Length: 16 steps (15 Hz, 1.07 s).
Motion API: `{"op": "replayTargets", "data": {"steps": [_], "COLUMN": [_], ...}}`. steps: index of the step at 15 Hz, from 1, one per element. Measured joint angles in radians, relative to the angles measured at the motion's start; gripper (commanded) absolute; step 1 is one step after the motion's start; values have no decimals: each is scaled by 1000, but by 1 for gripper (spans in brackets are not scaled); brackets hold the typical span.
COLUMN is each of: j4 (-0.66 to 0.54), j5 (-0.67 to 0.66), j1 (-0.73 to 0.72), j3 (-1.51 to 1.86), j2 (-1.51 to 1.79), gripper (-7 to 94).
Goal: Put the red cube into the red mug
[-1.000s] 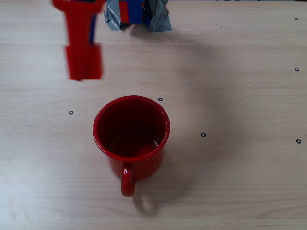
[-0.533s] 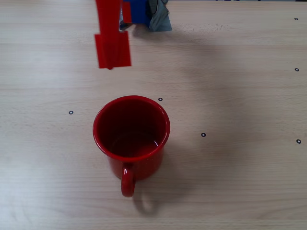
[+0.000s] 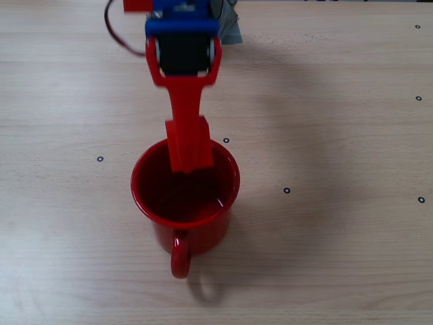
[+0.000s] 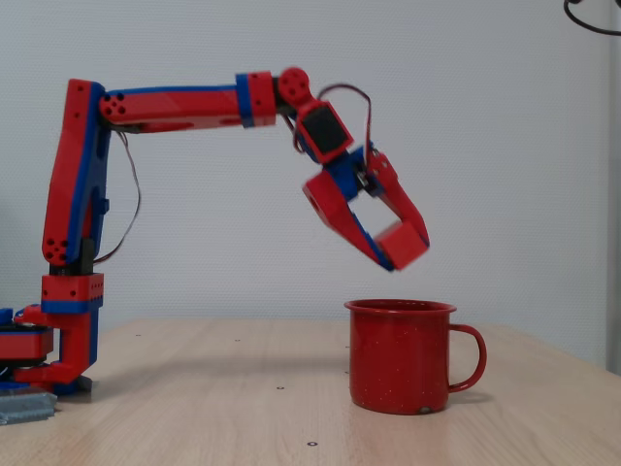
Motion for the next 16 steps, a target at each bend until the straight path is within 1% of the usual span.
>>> {"op": "replayTargets", "data": {"steps": [2,13,14,15,16], "j4": [-31,-31,-31,-41,-44], "j5": [-6,-43,-43,-58,-63], "j1": [-6,3,3,0,0], "j3": [21,74,74,86,94], "j2": [-18,-46,-46,-46,-46], "gripper": [0,0,7,21,30]}}
